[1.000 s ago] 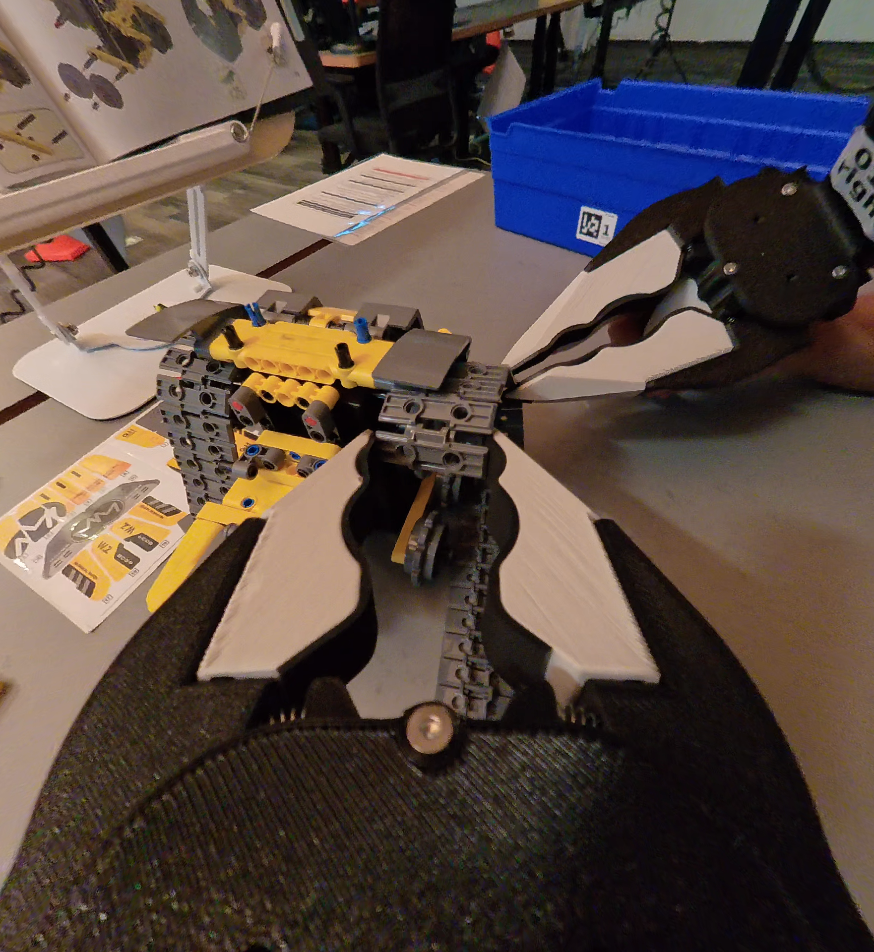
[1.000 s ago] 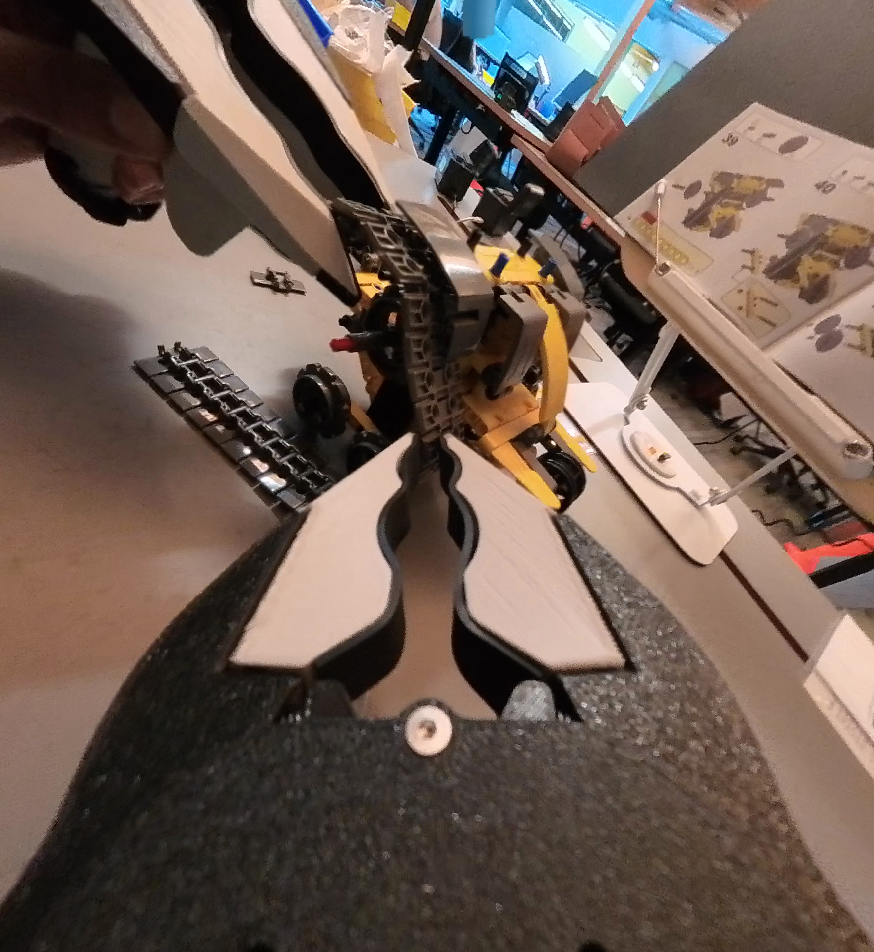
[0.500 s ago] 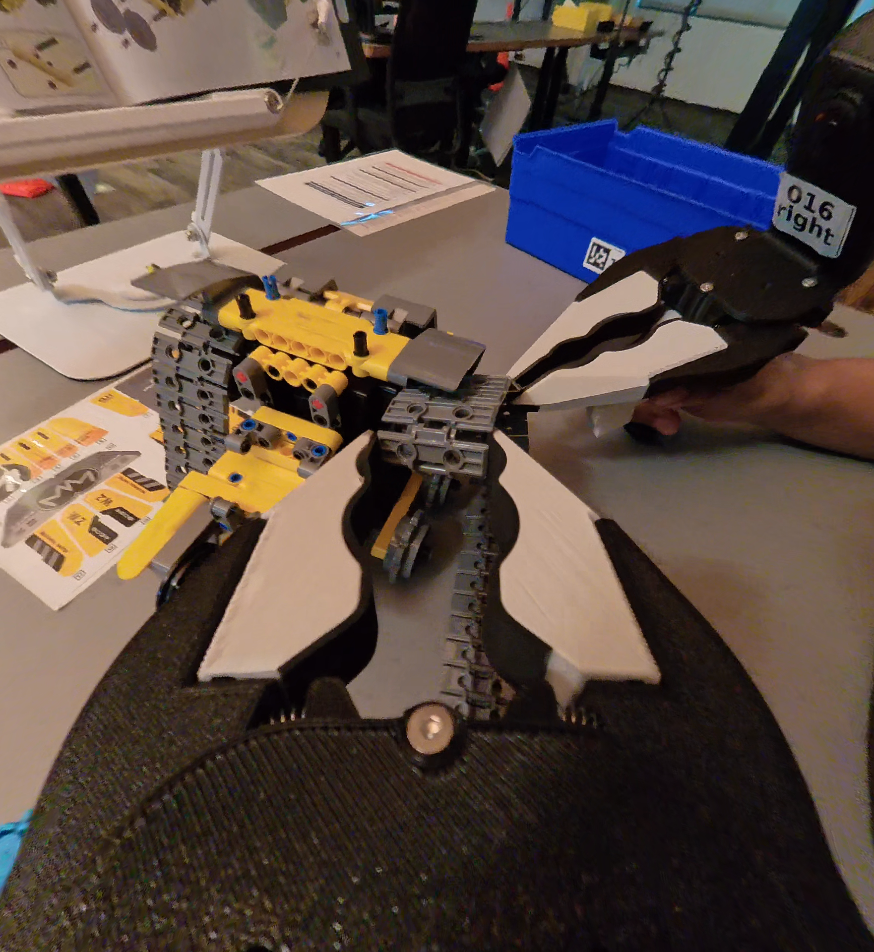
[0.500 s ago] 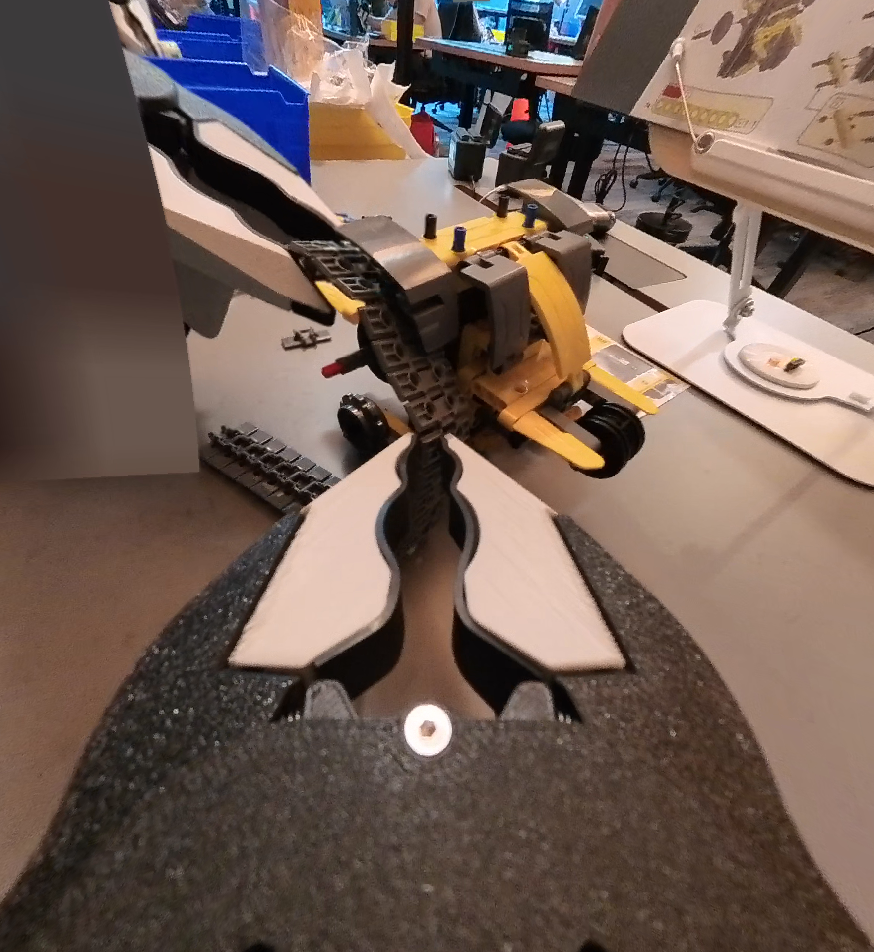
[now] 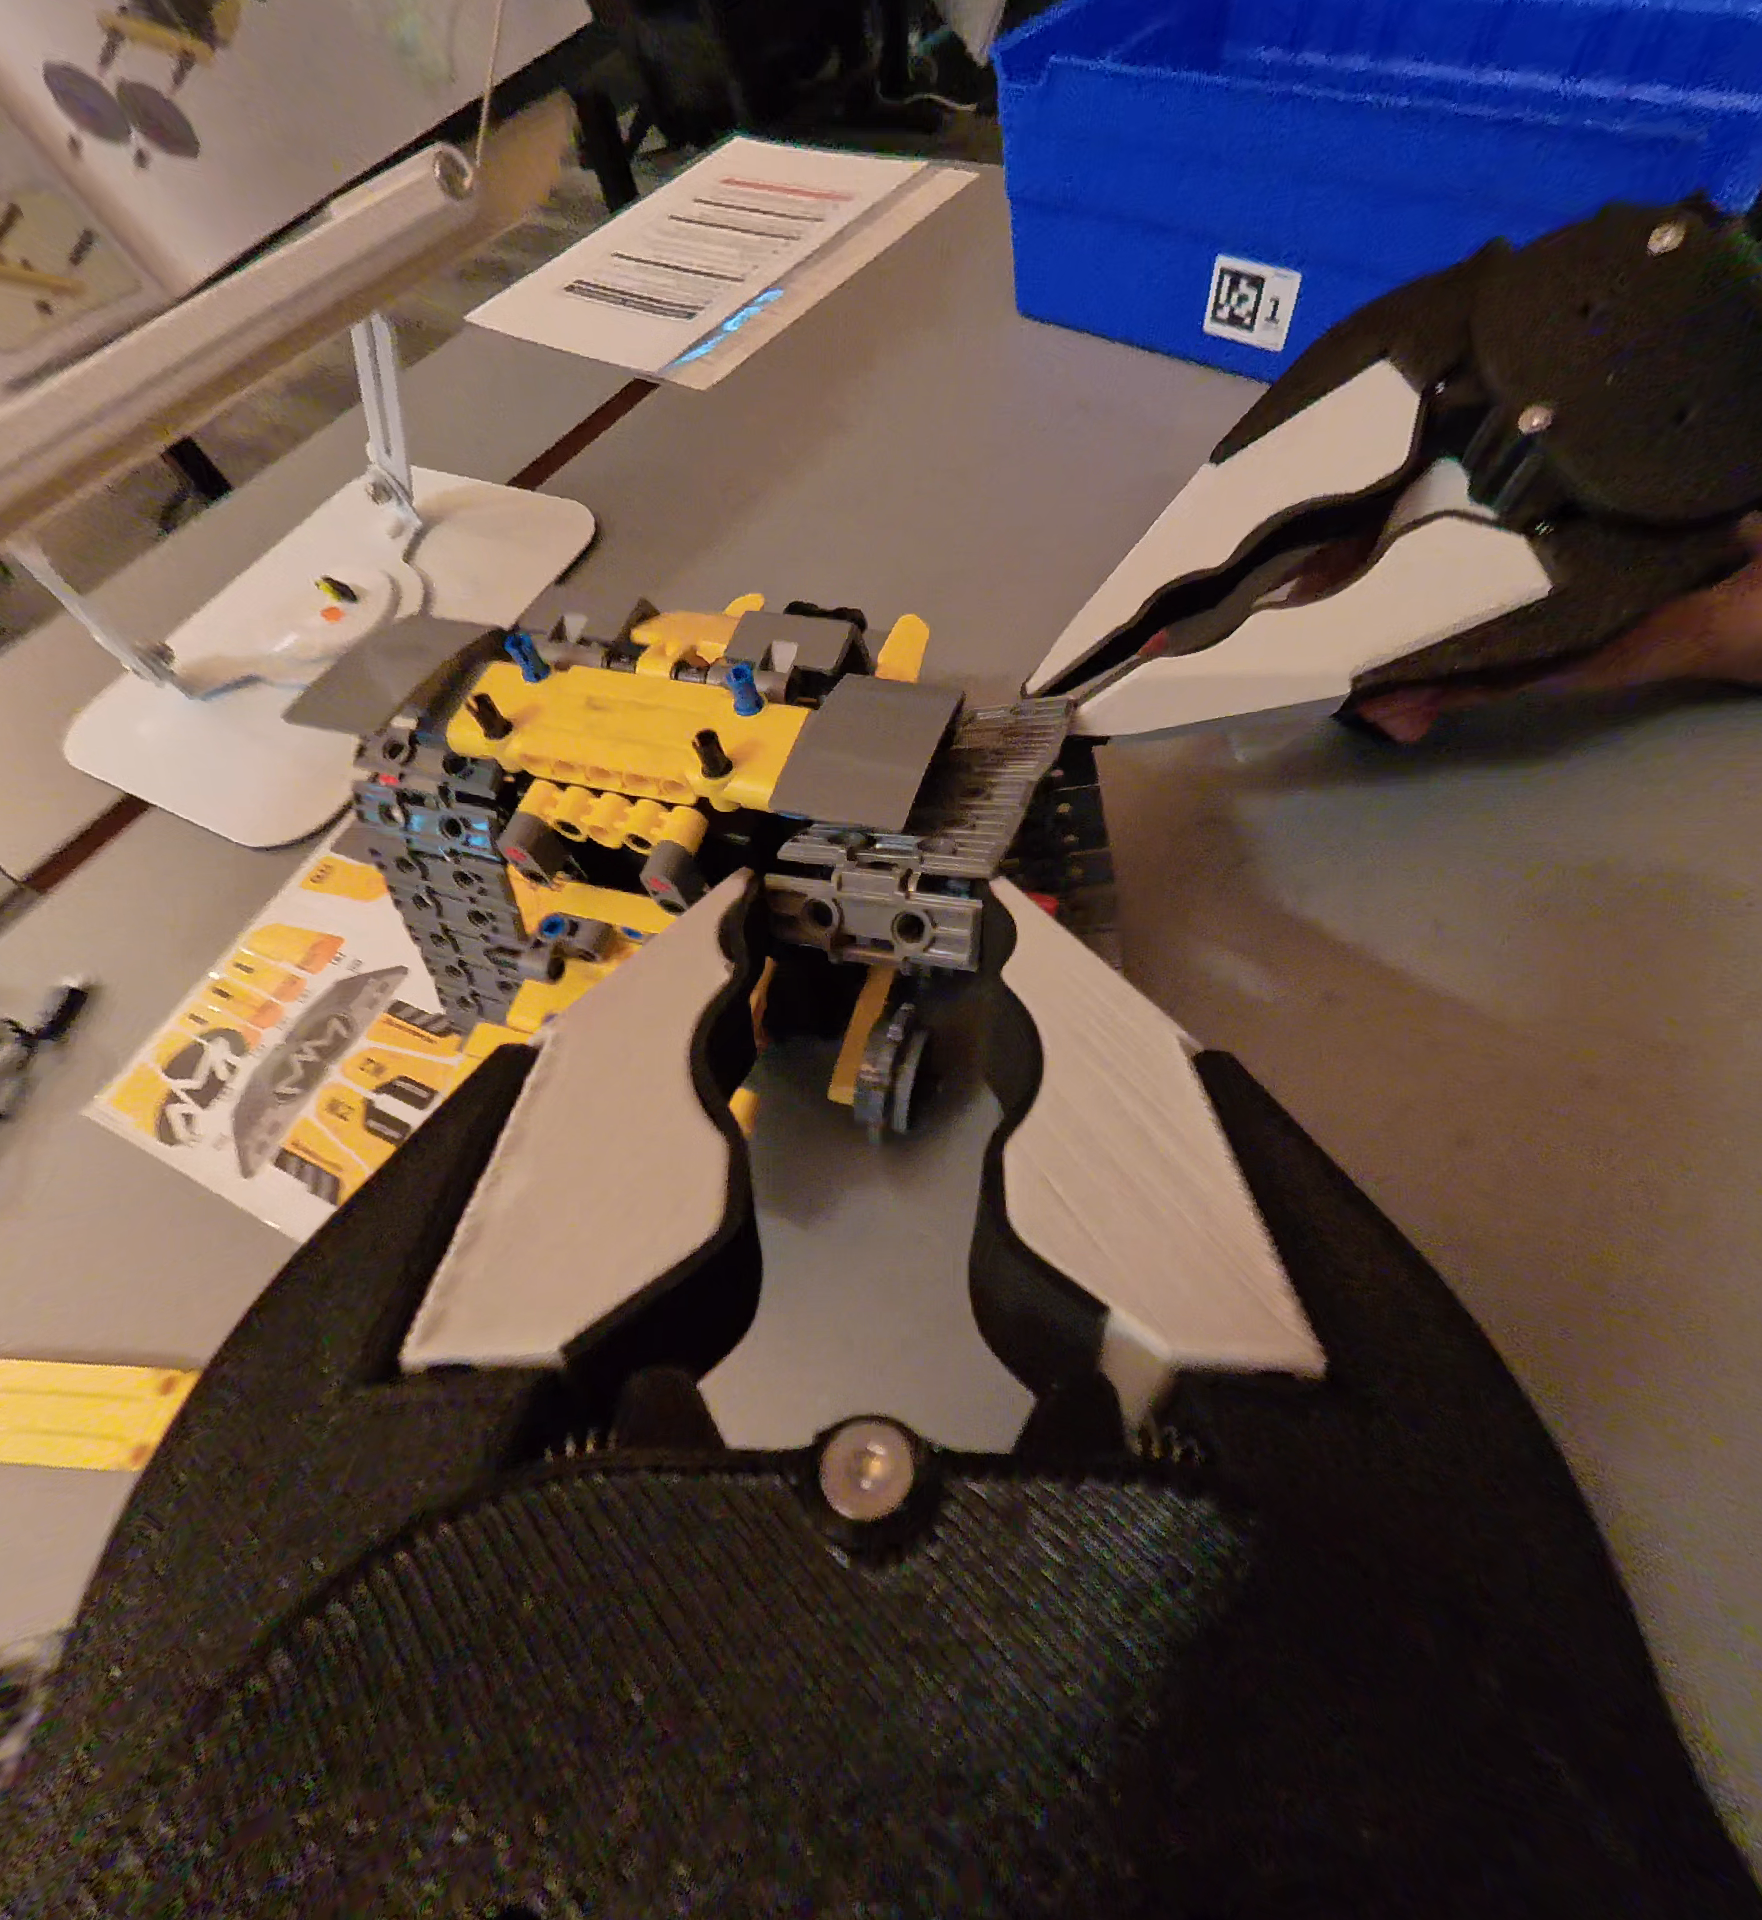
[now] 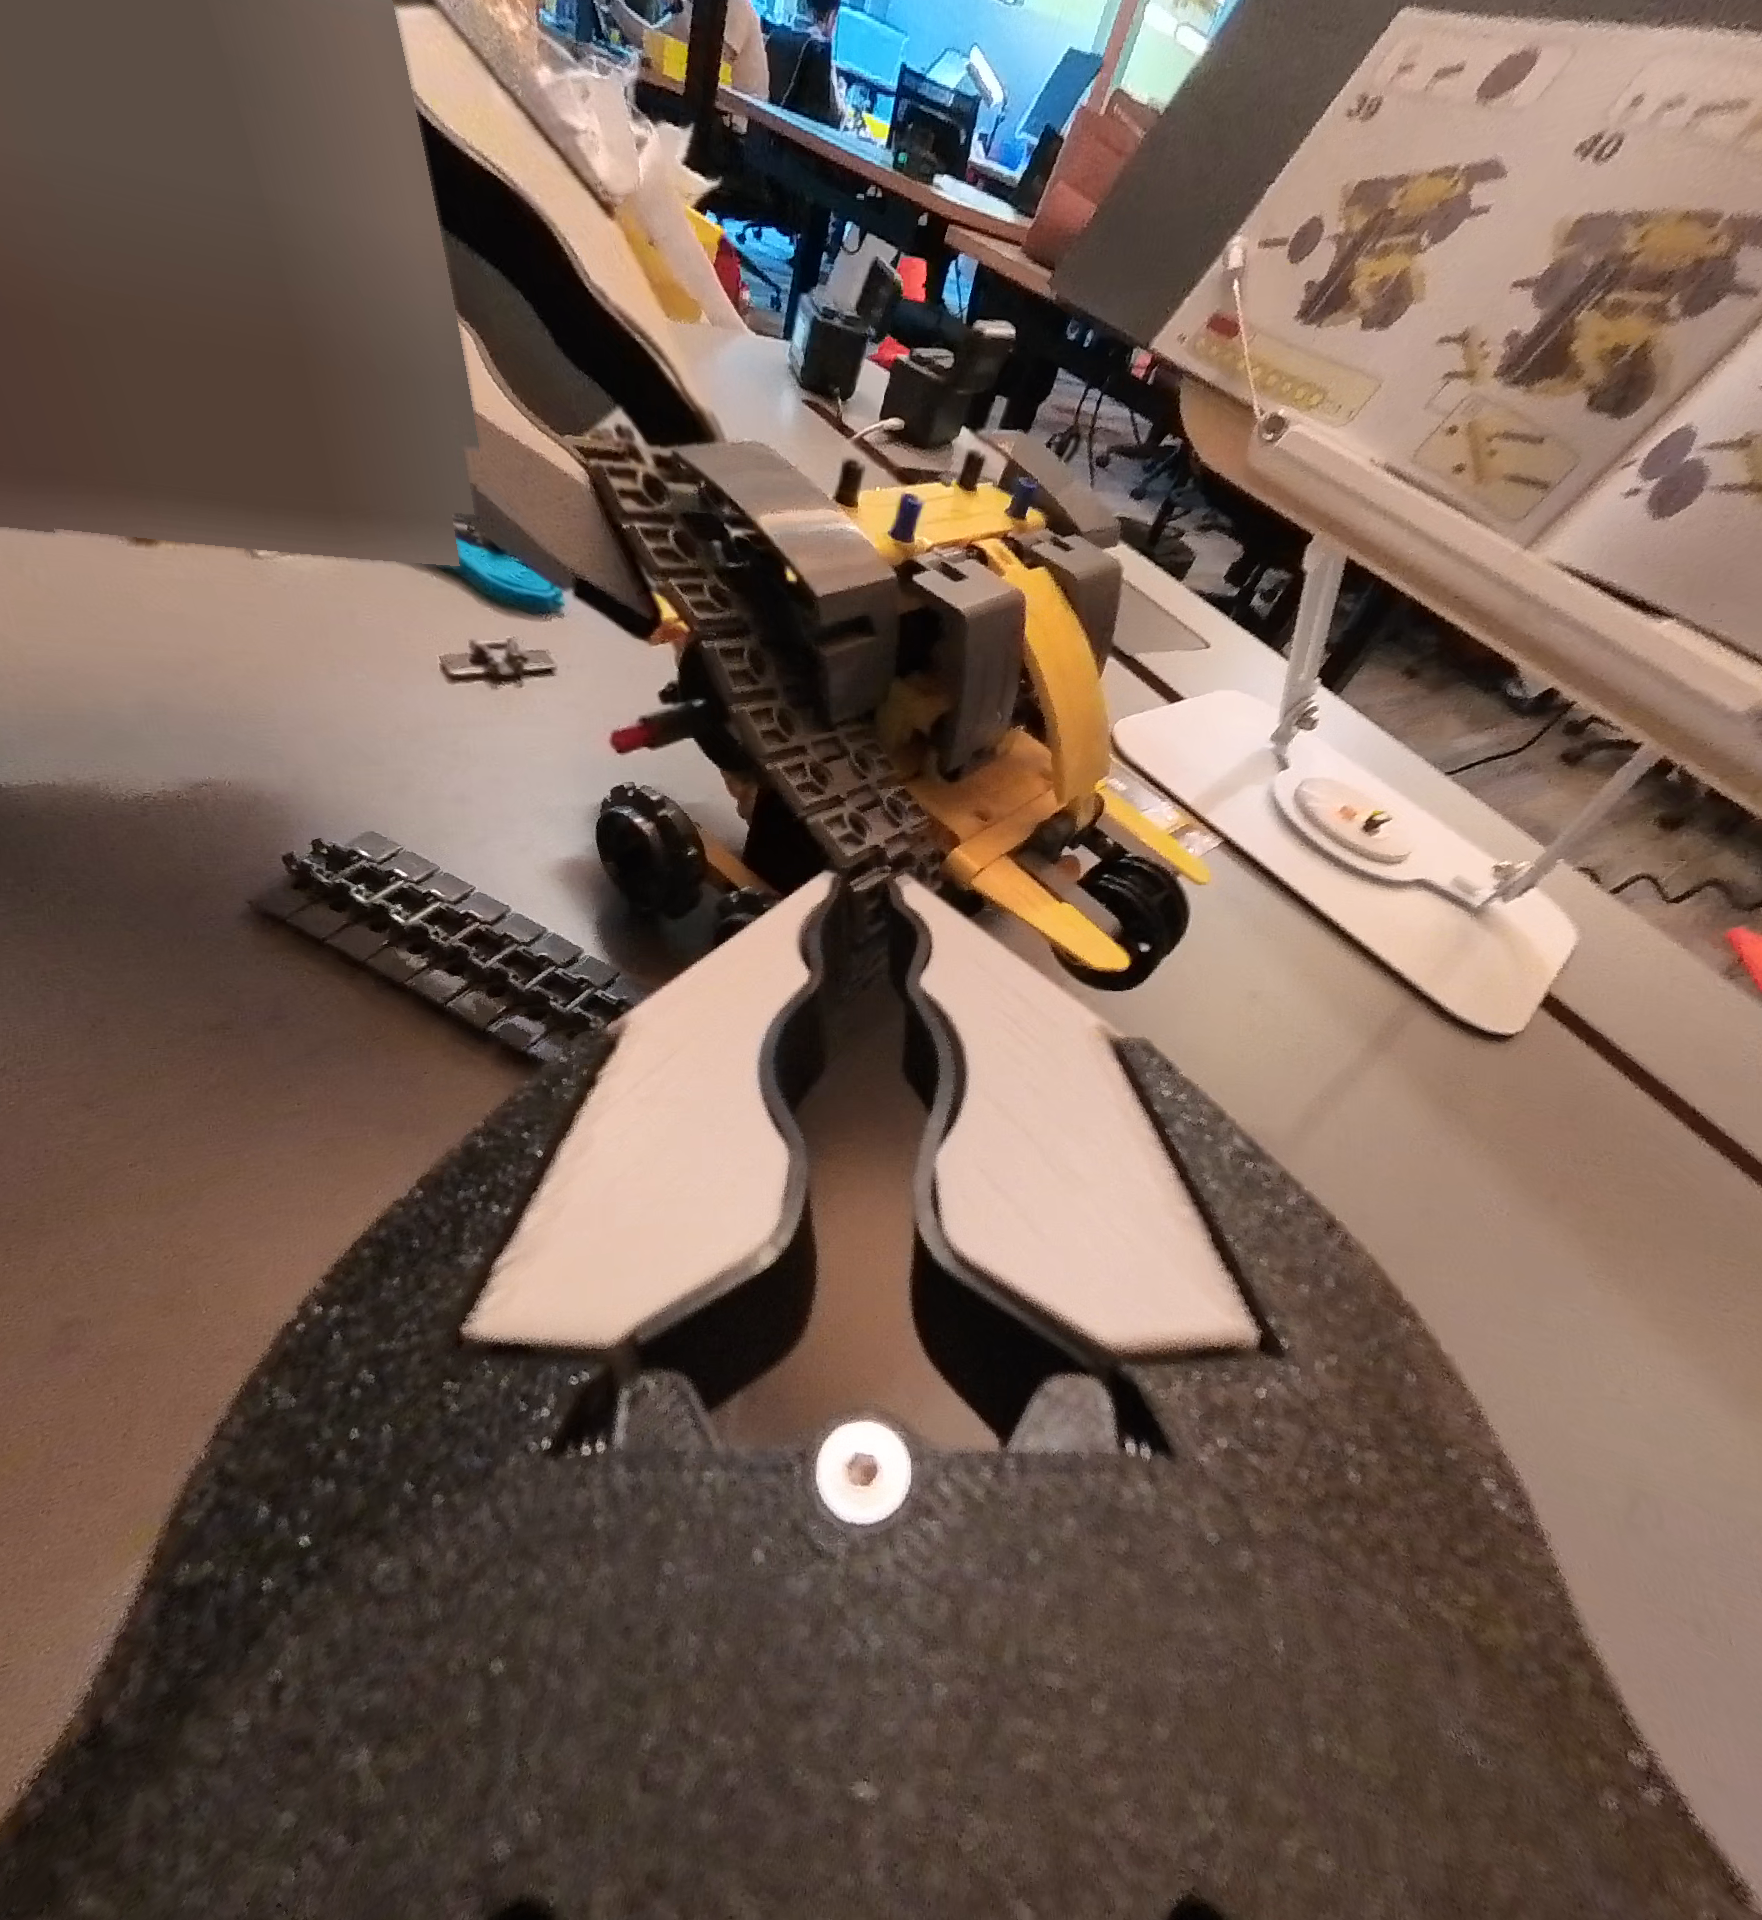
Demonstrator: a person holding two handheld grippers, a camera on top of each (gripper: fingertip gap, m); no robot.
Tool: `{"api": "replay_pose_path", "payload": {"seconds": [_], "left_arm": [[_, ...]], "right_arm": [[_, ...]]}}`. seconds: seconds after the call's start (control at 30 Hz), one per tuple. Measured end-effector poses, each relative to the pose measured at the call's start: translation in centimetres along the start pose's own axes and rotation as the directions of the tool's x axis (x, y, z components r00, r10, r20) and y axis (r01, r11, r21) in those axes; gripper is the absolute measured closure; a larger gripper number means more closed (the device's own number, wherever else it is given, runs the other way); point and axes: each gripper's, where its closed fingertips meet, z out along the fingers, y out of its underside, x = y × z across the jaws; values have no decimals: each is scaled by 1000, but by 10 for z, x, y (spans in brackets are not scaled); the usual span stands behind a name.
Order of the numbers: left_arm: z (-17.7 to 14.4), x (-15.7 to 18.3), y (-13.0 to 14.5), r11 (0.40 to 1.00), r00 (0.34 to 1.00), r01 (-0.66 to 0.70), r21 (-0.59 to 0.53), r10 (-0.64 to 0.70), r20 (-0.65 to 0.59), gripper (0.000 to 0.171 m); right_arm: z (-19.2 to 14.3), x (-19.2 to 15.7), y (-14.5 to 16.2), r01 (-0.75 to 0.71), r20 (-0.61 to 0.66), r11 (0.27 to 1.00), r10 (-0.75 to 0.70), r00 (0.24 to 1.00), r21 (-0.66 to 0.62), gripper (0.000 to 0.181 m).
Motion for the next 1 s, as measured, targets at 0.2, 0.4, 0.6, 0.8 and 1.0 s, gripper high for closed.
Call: {"api": "replay_pose_path", "payload": {"seconds": [0.2,0.4,0.6,0.8,1.0], "left_arm": [[2,-4,-6,998,999,-51,32,51,1,139],[5,-3,1,998,999,20,67,-18,-28,139],[13,-1,12,998,998,50,35,-49,-40,140],[16,-1,12,995,996,84,52,-81,-48,141],[15,-2,6,989,992,115,88,-110,-58,142]], "right_arm": [[1,-2,4,124,-45,992,-125,991,-16,176],[5,-8,8,244,-76,968,-248,966,-53,176],[7,-11,14,347,-100,934,-355,930,-91,173],[6,-16,5,370,-113,927,-374,921,-60,149],[7,-27,-17,324,-128,946,-321,938,2,150]]}}
